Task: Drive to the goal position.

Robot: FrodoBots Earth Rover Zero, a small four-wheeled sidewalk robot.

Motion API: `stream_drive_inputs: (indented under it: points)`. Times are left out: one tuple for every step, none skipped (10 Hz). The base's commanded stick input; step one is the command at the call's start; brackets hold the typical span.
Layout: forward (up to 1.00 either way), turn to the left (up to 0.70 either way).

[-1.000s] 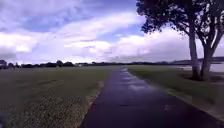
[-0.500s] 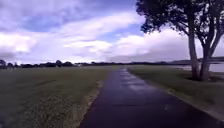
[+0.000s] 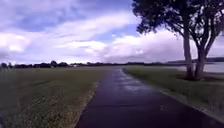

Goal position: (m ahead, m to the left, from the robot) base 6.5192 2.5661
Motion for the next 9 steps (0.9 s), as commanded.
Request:
stream_drive_inputs:
  points:
    - [0.70,-0.14]
    - [0.70,-0.14]
    - [0.70,-0.12]
    - [0.70,-0.09]
    - [0.70,0.00]
    - [0.70,0.00]
    - [0.70,0.00]
    - [0.70,0.00]
    - [0.70,0.00]
